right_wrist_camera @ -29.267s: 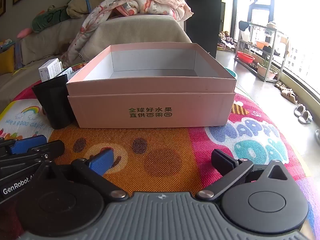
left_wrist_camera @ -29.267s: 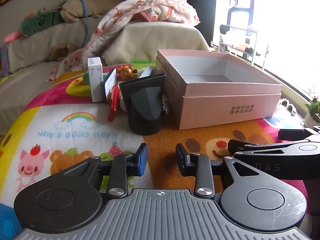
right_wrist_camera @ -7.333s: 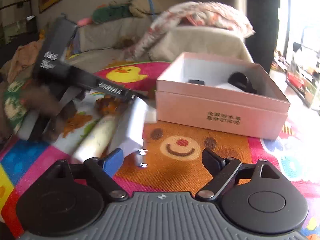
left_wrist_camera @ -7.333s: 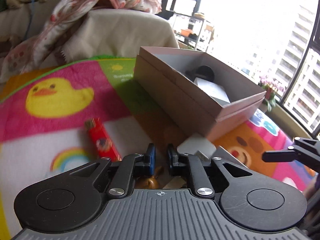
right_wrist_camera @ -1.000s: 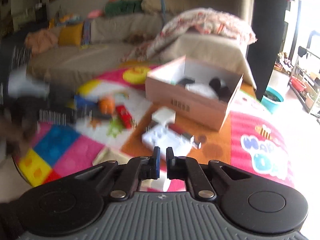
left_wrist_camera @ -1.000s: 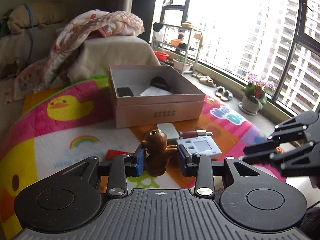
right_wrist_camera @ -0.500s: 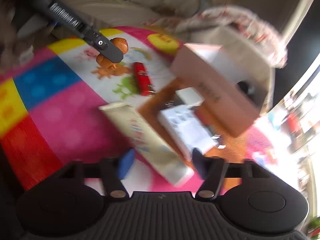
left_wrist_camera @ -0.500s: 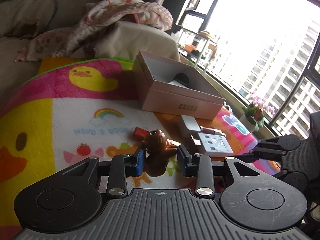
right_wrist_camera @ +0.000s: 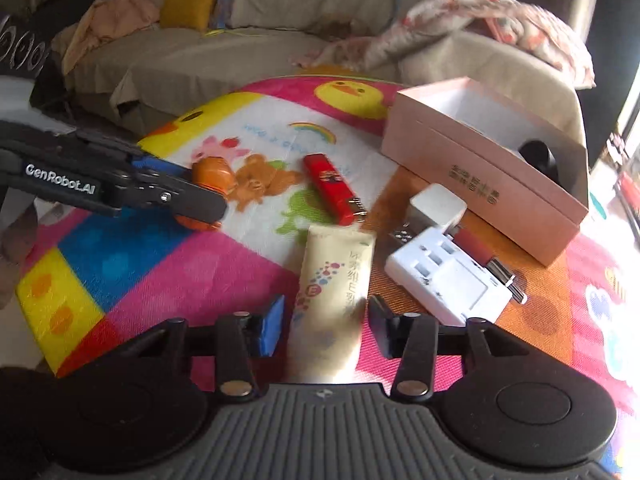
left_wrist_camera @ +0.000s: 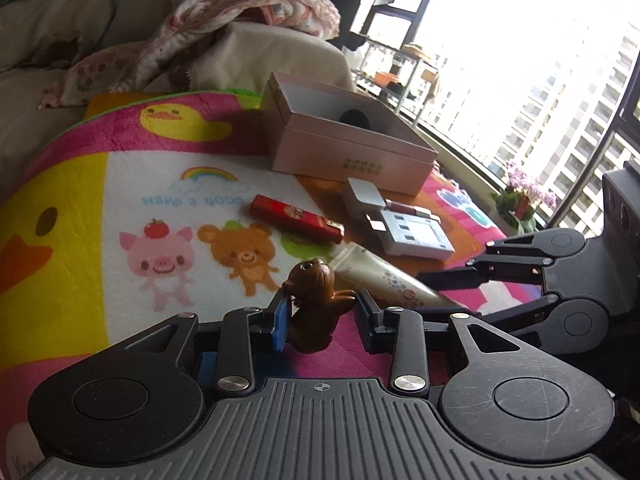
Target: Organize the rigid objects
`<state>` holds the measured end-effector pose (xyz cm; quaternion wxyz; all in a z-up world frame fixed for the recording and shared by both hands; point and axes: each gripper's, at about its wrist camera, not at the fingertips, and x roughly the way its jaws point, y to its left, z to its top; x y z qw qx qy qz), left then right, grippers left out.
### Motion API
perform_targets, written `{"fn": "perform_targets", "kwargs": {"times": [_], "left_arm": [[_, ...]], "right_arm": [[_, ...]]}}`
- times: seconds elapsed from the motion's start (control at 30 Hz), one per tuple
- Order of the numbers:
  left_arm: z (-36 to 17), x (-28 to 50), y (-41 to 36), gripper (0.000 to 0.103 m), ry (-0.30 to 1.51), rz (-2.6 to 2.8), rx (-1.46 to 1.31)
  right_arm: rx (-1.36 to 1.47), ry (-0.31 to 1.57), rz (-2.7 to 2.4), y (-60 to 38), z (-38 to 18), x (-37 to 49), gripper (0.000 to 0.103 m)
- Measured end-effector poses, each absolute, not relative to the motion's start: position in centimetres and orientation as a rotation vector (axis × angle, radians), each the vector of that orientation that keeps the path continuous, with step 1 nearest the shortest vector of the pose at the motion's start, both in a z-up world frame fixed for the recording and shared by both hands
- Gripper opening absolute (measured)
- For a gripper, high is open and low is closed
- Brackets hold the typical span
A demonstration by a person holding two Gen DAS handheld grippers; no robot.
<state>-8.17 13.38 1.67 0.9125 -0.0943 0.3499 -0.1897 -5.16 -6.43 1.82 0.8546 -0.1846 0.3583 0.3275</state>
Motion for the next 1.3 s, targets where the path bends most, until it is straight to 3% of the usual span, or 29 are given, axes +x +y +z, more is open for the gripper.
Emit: {"fn": "perform_targets", "kwargs": {"times": [0.27, 0.33, 0.67, 0.73, 1.0, 1.1, 1.17, 1.2, 1.23, 1.3], "left_arm": [[3.1, -8.1, 9.8, 0.038, 0.704, -0.506, -0.142], [4.7, -7.0, 9.4, 0.038, 0.667, -0.537, -0.13], [11.7, 1.0, 8.5, 0.038, 0.477, -0.543, -0.085], [12.3, 3.6, 8.6, 0.038, 0.462, -0.52, -0.096], [11.1, 11.0, 9.8, 0.038, 0.521, -0.477, -0.221], [9.2, 9.2, 9.5, 0.038, 0.561, -0.532, -0.205], [7.7, 7.3, 9.7, 0.038, 0.596, -0.555, -0.206], [7.0, 6.1, 9.8, 0.038, 0.612, -0.563, -0.214], [6.3, 5.2, 10.0, 0.038, 0.63, -0.57, -0.224], [5.0, 3.4, 10.2, 0.038, 0.66, -0.58, -0.235]], "right_arm": [[-0.285, 0.694, 0.686, -10.3, 4.3, -6.4, 0.035], [-0.239, 0.666, 0.684, -11.7, 6.0, -6.4, 0.017], [-0.014, 0.551, 0.614, -16.4, 11.9, -1.7, 0.012], [0.008, 0.539, 0.608, -16.6, 12.6, 0.0, 0.0], [0.011, 0.546, 0.531, -16.1, 13.6, 5.9, 0.001], [-0.1, 0.567, 0.512, -16.1, 11.9, 5.0, 0.008], [-0.155, 0.604, 0.466, -16.7, 10.0, 4.4, 0.031], [-0.166, 0.621, 0.432, -17.3, 9.0, 4.1, 0.053], [-0.167, 0.637, 0.394, -17.8, 8.0, 3.8, 0.064], [-0.159, 0.689, 0.345, -18.9, 6.0, 3.3, 0.064]]}}
